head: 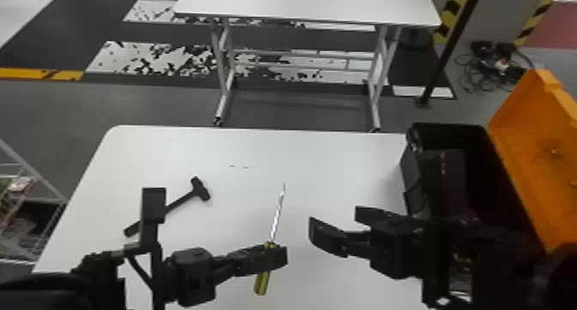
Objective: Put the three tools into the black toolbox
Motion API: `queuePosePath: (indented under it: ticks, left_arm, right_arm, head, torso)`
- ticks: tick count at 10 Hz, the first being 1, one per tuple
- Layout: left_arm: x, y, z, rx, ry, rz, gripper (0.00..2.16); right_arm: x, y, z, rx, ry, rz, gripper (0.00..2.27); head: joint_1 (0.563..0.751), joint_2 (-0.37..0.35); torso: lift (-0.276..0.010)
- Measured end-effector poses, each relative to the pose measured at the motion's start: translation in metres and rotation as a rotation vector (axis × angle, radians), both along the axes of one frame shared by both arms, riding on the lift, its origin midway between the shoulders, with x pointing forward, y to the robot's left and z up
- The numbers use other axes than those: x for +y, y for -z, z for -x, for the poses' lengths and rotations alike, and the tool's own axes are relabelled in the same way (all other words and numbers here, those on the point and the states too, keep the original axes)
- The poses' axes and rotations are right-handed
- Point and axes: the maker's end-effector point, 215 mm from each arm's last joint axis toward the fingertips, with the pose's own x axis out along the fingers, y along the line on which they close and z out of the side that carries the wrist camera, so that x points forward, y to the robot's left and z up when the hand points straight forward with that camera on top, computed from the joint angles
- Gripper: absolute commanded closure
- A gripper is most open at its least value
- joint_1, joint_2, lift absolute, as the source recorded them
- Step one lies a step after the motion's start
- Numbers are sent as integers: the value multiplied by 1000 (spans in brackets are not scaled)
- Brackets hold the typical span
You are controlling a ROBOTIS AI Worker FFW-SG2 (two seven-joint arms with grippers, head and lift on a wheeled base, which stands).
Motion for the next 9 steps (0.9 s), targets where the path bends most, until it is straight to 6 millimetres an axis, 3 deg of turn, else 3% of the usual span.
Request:
queuePosePath:
  ticks: [6,9]
  left_arm:
    - [-27,-4,12,-6,52,11,2142]
    - [-44,-3,18,-18,79,3,2142]
  right_arm:
    - [40,-4,9,57,-62,-126,127]
    - [53,-1,13,80,-87,-158,269]
  head:
    - [695,40]
    - [695,36]
  torso:
    - [-51]
    - [-51]
